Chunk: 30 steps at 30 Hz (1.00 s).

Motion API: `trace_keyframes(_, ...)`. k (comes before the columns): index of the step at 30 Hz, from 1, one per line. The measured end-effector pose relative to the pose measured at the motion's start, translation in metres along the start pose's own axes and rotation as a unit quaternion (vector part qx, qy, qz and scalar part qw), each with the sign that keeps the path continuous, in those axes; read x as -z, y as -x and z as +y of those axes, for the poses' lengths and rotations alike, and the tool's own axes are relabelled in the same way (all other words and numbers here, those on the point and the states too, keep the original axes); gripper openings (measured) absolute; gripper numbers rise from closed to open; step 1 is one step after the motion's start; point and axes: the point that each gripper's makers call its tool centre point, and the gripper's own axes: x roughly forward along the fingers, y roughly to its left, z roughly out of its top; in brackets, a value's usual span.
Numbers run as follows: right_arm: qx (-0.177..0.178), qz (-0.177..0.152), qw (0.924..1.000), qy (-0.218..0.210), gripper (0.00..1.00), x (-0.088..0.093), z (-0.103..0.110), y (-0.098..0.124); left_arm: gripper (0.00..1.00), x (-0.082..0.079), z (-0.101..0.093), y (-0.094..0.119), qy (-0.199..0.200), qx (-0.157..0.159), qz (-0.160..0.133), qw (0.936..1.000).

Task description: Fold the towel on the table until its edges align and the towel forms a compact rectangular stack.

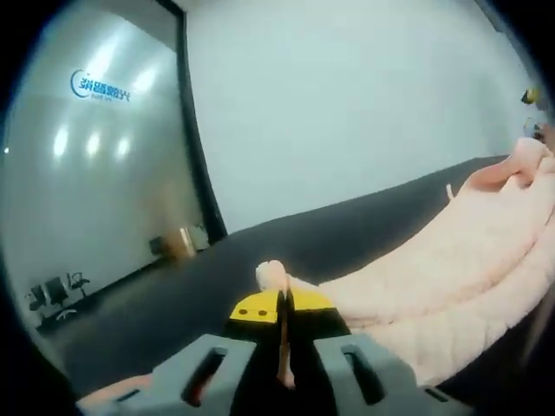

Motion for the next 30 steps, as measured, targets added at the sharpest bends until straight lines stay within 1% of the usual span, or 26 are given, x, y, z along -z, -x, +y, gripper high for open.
trace_keyframes(1, 0.001, 0.010, 0.9990, -0.045, 0.22, 0.010, -0.006, -0.009, 0.00, 0.000, 0.000, 0.000, -0.001, 0.000, 0.000, 1.0000)
trace_keyframes(2, -0.017, 0.021, 0.9975, -0.065, 0.23, 0.021, -0.002, -0.018, 0.00, 0.000, 0.000, 0.000, -0.001, 0.000, 0.000, 1.0000)
trace_keyframes(3, -0.022, 0.044, 0.9961, -0.073, 0.26, 0.037, 0.001, -0.026, 0.00, 0.000, 0.001, -0.001, -0.002, 0.000, 0.000, 1.0000)
trace_keyframes(4, -0.014, 0.073, 0.9952, -0.064, 0.28, 0.053, -0.001, -0.035, 0.00, 0.001, 0.001, 0.000, -0.002, -0.002, 0.000, 1.0000)
trace_keyframes(5, -0.007, 0.094, 0.9943, -0.051, 0.28, 0.066, -0.002, -0.043, 0.00, 0.001, 0.002, -0.001, -0.002, -0.002, 0.000, 1.0000)
trace_keyframes(6, -0.011, 0.106, 0.9931, -0.049, 0.27, 0.073, 0.002, -0.050, 0.00, 0.001, 0.001, -0.001, -0.002, -0.001, 0.000, 1.0000)
trace_keyframes(8, -0.038, 0.124, 0.9891, -0.069, 0.30, 0.085, 0.021, -0.060, 0.00, 0.002, 0.001, -0.001, -0.002, -0.001, 0.000, 1.0000)
trace_keyframes(9, -0.047, 0.135, 0.9872, -0.070, 0.34, 0.090, 0.028, -0.063, 0.00, 0.002, 0.001, -0.001, -0.002, -0.001, 0.000, 1.0000)
trace_keyframes(10, -0.055, 0.146, 0.9858, -0.062, 0.37, 0.097, 0.035, -0.065, 0.00, 0.002, 0.001, -0.001, -0.002, -0.002, 0.000, 1.0000)
trace_keyframes(11, -0.061, 0.149, 0.9862, -0.037, 0.37, 0.101, 0.040, -0.065, 0.00, 0.002, 0.002, -0.001, -0.002, -0.003, 0.001, 1.0000)
trace_keyframes(13, -0.058, 0.136, 0.9889, 0.008, 0.22, 0.098, 0.045, -0.063, 0.00, 0.002, 0.001, -0.001, -0.001, -0.003, 0.001, 1.0000)
trace_keyframes(15, -0.043, 0.119, 0.9910, 0.044, 0.00, 0.086, 0.041, -0.059, 0.00, 0.002, 0.001, -0.001, 0.000, -0.001, 0.000, 1.0000)
trace_keyframes(16, -0.047, 0.108, 0.9909, 0.066, 0.00, 0.078, 0.043, -0.053, 0.00, 0.001, 0.000, -0.002, 0.000, 0.001, -0.001, 1.0000)
trace_keyframes(17, -0.050, 0.100, 0.9910, 0.074, 0.00, 0.072, 0.045, -0.048, 0.00, 0.001, 0.000, -0.001, 0.000, 0.001, -0.001, 1.0000)
trace_keyframes(19, -0.054, 0.066, 0.9927, 0.085, 0.00, 0.053, 0.047, -0.037, 0.00, 0.000, -0.001, -0.001, 0.002, 0.003, -0.004, 1.0000)
trace_keyframes(20, -0.057, 0.058, 0.9939, 0.074, 0.00, 0.046, 0.047, -0.032, 0.00, -0.001, 0.000, 0.000, 0.007, 0.005, -0.004, 1.0000)
trace_keyframes(21, -0.046, 0.058, 0.9961, 0.047, 0.00, 0.043, 0.046, -0.029, 0.00, -0.002, 0.000, 0.000, 0.014, 0.008, -0.004, 0.9999)
trace_keyframes(22, -0.040, 0.067, 0.9966, 0.027, 0.00, 0.044, 0.042, -0.030, 0.00, -0.003, -0.001, 0.000, 0.017, 0.010, -0.005, 0.9998)
trace_keyframes(23, -0.043, 0.076, 0.9960, 0.018, 0.00, 0.047, 0.037, -0.037, 0.00, -0.003, -0.001, 0.000, 0.018, 0.010, -0.005, 0.9998)
trace_keyframes(24, -0.044, 0.093, 0.9946, 0.010, 0.06, 0.055, 0.032, -0.043, 0.00, -0.003, -0.002, 0.000, 0.017, 0.010, -0.004, 0.9998)
trace_keyframes(25, -0.029, 0.127, 0.9915, -0.006, 0.17, 0.070, 0.024, -0.049, 0.00, -0.003, -0.003, 0.001, 0.015, 0.010, -0.004, 0.9998)
trace_keyframes(26, -0.018, 0.155, 0.9878, -0.009, 0.25, 0.085, 0.017, -0.053, 0.00, -0.003, -0.003, 0.000, 0.014, 0.011, -0.004, 0.9998)
trace_keyframes(27, -0.031, 0.165, 0.9858, -0.006, 0.30, 0.095, 0.020, -0.058, 0.00, -0.002, -0.003, 0.000, 0.014, 0.011, -0.004, 0.9998)
trace_keyframes(28, -0.046, 0.177, 0.9830, -0.014, 0.30, 0.104, 0.027, -0.059, 0.00, -0.001, -0.002, 0.001, 0.014, 0.010, -0.004, 0.9998)
trace_keyframes(29, -0.048, 0.177, 0.9829, -0.014, 0.28, 0.108, 0.032, -0.060, 0.00, -0.001, -0.002, 0.002, 0.012, 0.010, -0.005, 0.9999)
trace_keyframes(30, -0.047, 0.172, 0.9839, -0.009, 0.20, 0.108, 0.034, -0.060, 0.00, -0.001, -0.003, 0.001, 0.011, 0.011, -0.005, 0.9999)
